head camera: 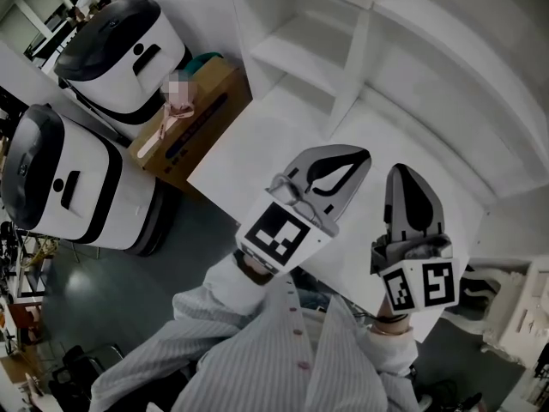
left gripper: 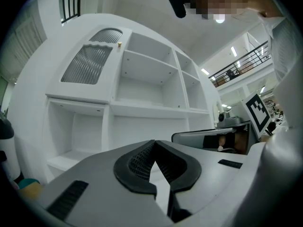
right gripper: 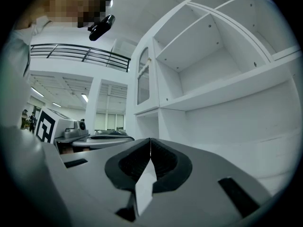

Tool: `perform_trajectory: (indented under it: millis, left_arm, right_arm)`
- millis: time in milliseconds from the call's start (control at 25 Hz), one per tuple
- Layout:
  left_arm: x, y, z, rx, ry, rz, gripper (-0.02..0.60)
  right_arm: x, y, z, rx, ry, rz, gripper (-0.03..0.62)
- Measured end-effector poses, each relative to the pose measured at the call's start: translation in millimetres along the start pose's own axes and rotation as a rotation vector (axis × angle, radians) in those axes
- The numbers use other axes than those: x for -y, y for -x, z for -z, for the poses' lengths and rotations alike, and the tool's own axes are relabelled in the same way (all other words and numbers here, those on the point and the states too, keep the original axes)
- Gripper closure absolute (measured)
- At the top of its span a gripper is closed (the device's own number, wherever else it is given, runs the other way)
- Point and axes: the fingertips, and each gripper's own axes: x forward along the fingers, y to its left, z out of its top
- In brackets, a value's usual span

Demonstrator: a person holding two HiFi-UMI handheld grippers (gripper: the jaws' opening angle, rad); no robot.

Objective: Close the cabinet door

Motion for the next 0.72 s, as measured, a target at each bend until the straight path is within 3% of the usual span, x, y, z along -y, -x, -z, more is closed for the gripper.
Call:
perform_trajectory:
  millis: [720]
  left_arm:
    - [-9, -1, -7, 0.008, -0.026, 0.025, 0.572]
  right_arm:
    - [-5, -12, 1, -0.011, 0.007, 0.0, 0.582]
